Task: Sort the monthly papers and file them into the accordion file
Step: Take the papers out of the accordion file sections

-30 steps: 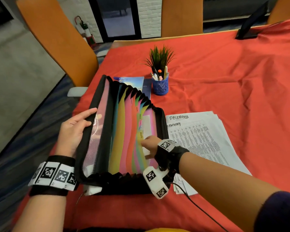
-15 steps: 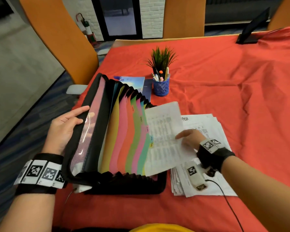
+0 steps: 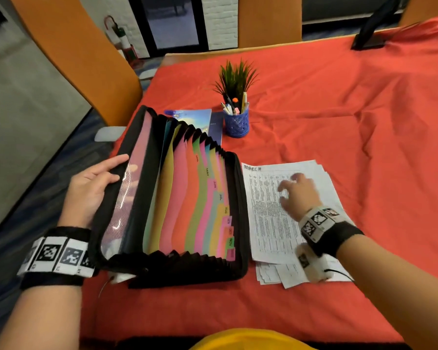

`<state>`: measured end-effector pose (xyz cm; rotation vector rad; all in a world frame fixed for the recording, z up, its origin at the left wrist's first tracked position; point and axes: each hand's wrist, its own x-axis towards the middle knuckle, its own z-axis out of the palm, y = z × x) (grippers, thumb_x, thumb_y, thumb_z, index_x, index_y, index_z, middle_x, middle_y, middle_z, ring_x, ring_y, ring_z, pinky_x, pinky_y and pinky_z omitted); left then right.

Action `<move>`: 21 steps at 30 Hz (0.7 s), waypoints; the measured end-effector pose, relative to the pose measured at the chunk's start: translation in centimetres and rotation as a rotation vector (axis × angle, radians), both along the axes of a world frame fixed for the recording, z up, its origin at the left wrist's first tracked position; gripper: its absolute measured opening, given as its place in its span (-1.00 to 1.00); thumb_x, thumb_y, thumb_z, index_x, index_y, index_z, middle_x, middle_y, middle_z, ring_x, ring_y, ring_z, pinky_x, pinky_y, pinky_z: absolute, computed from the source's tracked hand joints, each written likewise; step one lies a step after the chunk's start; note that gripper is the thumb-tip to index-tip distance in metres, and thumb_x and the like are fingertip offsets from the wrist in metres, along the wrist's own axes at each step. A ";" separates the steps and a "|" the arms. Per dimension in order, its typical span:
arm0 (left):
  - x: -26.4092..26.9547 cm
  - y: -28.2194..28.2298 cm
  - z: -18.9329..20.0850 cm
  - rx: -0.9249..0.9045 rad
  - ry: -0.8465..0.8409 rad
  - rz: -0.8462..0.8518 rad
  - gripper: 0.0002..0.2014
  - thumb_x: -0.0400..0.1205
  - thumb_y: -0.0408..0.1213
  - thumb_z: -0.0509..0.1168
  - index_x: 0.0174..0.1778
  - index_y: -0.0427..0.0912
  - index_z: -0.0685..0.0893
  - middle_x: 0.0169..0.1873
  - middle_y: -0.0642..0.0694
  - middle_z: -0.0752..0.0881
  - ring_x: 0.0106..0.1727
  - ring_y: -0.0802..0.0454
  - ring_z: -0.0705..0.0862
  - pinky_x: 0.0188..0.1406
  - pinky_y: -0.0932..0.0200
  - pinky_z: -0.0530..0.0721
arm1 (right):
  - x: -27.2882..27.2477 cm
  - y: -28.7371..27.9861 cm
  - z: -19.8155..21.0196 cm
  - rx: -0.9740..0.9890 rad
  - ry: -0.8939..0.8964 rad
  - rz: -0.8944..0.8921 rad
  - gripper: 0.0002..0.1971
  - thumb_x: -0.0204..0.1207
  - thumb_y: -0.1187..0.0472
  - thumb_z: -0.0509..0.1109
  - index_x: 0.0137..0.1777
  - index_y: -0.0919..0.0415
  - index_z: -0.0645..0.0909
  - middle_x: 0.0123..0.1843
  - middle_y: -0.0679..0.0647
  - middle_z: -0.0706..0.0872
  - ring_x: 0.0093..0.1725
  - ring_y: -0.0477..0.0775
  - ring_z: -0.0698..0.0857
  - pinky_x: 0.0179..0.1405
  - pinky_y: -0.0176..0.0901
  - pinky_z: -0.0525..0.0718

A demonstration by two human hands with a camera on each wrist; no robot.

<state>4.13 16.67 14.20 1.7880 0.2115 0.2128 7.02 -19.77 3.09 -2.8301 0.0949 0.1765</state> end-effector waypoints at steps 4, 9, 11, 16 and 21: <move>0.3 0.5 0.4 -0.004 -0.006 0.016 -0.55 0.57 -0.58 0.10 0.09 -0.02 0.75 -0.23 0.10 0.82 -0.33 0.30 0.72 -0.40 0.51 0.61 | -1.1 6.9 0.7 0.482 0.095 0.143 -0.89 0.52 0.25 0.35 0.00 0.18 0.66 0.01 0.08 0.73 -0.13 -0.03 0.64 -0.15 -0.32 0.56; 0.0 1.6 0.2 -0.026 -0.007 0.030 -0.56 0.59 -0.59 0.08 0.18 -0.09 0.70 -0.23 0.12 0.83 -0.34 0.31 0.73 -0.39 0.52 0.63 | -2.1 11.1 0.3 0.492 0.096 0.114 -0.76 0.40 0.02 0.43 -0.27 0.17 0.52 -0.24 0.06 0.64 -0.20 0.08 0.64 -0.27 -0.13 0.55; -0.1 2.1 0.1 -0.050 -0.003 0.034 -0.56 0.60 -0.59 0.07 0.21 -0.10 0.69 -0.19 0.08 0.83 -0.33 0.28 0.74 -0.37 0.51 0.65 | -2.3 12.1 0.9 0.503 0.086 0.136 -0.69 0.35 -0.04 0.44 -0.27 0.16 0.45 -0.25 0.04 0.58 -0.25 0.08 0.59 -0.37 -0.15 0.48; -0.3 3.3 -0.2 -0.088 0.013 0.046 -0.56 0.60 -0.55 0.08 0.17 -0.05 0.74 0.06 -0.16 0.79 -0.08 0.07 0.79 -0.30 0.46 0.70 | -2.6 13.2 2.3 0.736 0.126 0.105 -0.68 0.38 -0.06 0.45 -0.01 0.10 0.52 -0.21 -0.01 0.58 -0.25 -0.01 0.57 -0.14 -0.08 0.61; -0.4 3.2 -0.3 -0.131 0.003 0.031 -0.57 0.62 -0.58 0.03 0.21 -0.14 0.68 -0.13 -0.01 0.83 -0.26 0.15 0.80 -0.46 0.48 0.66 | -2.5 13.6 3.2 0.538 0.221 0.134 -0.06 0.19 -0.52 0.29 0.34 0.25 0.44 0.10 0.09 0.65 0.10 0.10 0.64 0.12 -0.02 0.61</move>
